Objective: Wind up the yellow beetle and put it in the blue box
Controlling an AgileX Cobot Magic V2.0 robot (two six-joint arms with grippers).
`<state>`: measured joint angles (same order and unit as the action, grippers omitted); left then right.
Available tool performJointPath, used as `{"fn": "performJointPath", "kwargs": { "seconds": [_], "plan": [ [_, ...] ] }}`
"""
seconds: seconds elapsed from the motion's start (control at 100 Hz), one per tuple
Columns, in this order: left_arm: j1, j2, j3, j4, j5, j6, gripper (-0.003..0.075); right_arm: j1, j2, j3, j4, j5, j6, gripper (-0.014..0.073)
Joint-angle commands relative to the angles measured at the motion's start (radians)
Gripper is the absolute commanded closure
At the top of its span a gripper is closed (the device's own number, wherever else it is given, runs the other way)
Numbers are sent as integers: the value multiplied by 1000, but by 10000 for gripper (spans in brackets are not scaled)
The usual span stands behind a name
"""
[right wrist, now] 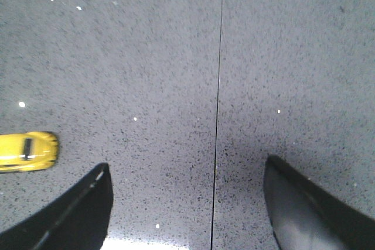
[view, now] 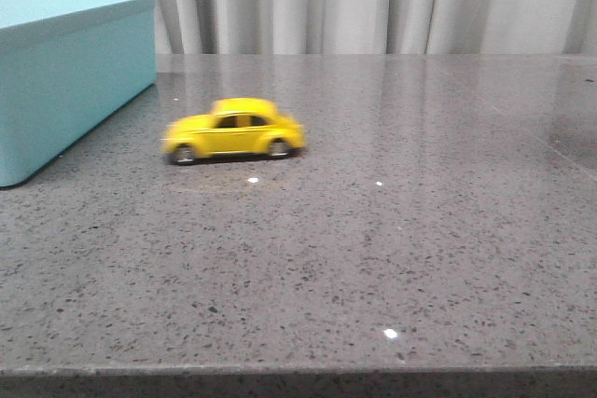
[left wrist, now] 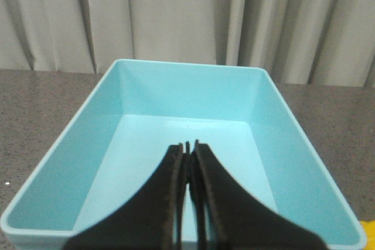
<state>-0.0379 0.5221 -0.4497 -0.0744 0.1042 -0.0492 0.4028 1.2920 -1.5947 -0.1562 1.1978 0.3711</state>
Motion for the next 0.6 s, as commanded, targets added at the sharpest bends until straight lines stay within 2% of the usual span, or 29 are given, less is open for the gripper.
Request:
{"fn": "performJointPath", "kwargs": {
  "seconds": [0.0,0.28,0.35,0.42,0.54,0.59],
  "plan": [
    [-32,37,-68,-3,-36,-7,739,2,-64,-19,-18,-69,-16,54],
    [-164,166,-210,11,79,4,734,2,-210,124,-18,-149,-16,54],
    [-204,210,-257,14,130,49,685,2,-245,173,-18,-165,-16,54],
    [-246,258,-304,14,164,94,572,2,-277,225,-16,-189,-16,54],
    [-317,339,-385,16,178,167,287,2,-321,300,0,-222,-15,54],
    [-340,383,-425,16,206,199,216,2,-335,324,8,-235,-15,54]
  ]
}}
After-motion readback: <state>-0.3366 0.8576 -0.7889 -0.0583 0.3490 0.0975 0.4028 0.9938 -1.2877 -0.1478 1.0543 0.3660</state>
